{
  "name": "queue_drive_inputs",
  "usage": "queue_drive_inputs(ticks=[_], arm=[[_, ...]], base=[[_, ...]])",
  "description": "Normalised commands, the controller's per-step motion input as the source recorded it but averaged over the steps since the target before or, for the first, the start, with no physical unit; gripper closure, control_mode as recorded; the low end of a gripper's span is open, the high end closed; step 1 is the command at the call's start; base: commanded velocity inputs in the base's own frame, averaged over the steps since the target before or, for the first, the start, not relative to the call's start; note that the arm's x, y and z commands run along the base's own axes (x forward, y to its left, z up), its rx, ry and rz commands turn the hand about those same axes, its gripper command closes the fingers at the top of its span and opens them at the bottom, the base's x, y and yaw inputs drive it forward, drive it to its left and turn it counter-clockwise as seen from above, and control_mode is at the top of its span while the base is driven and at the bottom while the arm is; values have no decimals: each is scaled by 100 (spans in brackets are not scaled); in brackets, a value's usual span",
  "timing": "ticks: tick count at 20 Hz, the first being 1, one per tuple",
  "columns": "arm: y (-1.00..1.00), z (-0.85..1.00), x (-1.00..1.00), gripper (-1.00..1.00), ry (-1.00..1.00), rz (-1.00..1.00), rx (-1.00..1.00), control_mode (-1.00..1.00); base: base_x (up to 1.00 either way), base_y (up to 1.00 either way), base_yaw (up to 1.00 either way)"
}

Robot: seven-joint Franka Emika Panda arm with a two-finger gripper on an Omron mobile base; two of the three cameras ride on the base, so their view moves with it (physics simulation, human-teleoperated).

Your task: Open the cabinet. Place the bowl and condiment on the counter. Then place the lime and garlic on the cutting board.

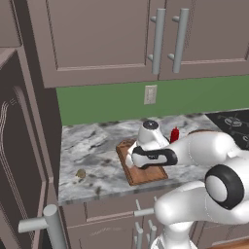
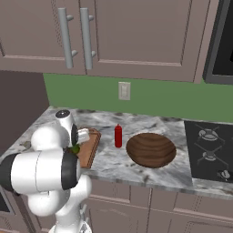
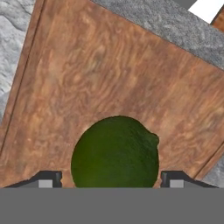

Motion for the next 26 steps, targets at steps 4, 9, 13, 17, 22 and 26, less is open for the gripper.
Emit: queue_drive_inputs(ticks=[4,9,13,17,22,26], arm=[[0,0,0,-100,0,0,0,-100],[1,13,0,-100,0,0,0,-100],[19,35,0,-100,0,0,0,-100],[35,37,0,-100,0,0,0,-100],[40,26,-2,-100,2,0,0,-100],[46,6,-5,-100,5,0,0,-100]], base=[[0,0,0],[0,0,0],[0,0,0],[0,0,0],[0,0,0],[0,0,0]])
